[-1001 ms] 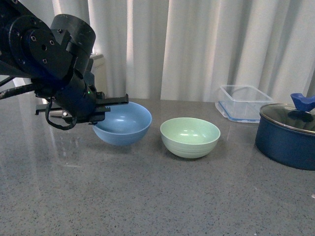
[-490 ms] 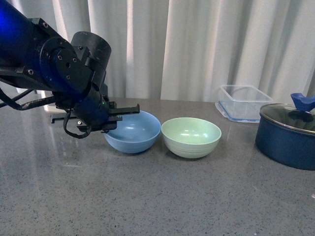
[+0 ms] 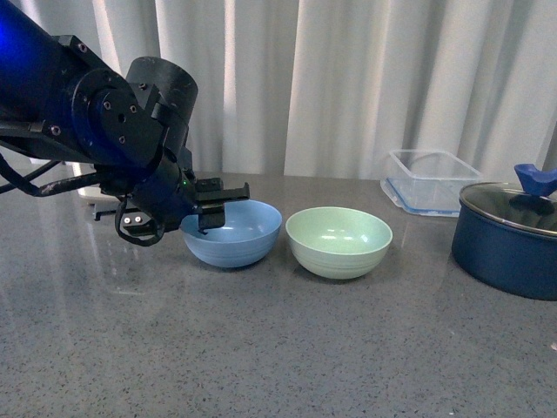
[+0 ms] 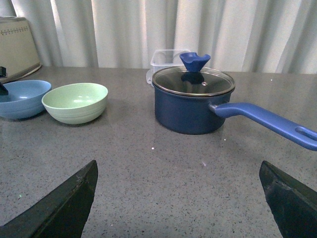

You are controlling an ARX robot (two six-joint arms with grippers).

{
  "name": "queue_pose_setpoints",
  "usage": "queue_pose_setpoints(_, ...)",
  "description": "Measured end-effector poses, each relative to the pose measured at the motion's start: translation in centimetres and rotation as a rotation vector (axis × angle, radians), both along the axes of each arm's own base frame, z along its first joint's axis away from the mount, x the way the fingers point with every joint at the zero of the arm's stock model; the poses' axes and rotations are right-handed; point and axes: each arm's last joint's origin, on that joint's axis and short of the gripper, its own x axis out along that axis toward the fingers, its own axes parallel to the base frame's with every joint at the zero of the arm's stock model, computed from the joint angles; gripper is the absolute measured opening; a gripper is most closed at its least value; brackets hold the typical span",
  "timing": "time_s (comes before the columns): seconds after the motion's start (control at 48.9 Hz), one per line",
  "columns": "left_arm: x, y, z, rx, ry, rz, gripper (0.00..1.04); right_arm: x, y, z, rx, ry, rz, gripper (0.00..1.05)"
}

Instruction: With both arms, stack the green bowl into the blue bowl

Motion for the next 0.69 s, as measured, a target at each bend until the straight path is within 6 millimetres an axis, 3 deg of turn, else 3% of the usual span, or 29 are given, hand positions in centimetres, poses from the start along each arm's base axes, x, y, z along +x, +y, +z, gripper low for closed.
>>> queue_pose_setpoints(0.123,-1.1,0.4,1.0,0.029,-0.059,0.007,0.67,0.0,0.0,0.0,0.000,0.000,0.000,0.95)
queue_pose_setpoints(0.286,-5.4,1.5,4.5,0.098,-0.216,0.009,1.00,0.0,0.0,0.0,0.000,0.000,0.000,0.95)
queue_pose_setpoints(0.388,-9.2,2.1,5.8,0.146,-0.268,0.003,0.98,0.0,0.0,0.0,0.000,0.000,0.000,0.95)
queue_pose_setpoints(0.593,-9.5,2.1,5.2,0.170,-0.252,-0.011,0.98,0.0,0.0,0.0,0.000,0.000,0.000,0.95)
queue_pose_setpoints(0.654,-9.8,2.3,4.6,0.139,-0.369,-0.061,0.89,0.0,0.0,0.0,0.000,0.000,0.000,0.95)
queue_pose_setpoints(0.695,-11.4,3.0,4.0,0.112,-0.497,-0.078,0.77,0.0,0.0,0.0,0.000,0.000,0.000,0.95)
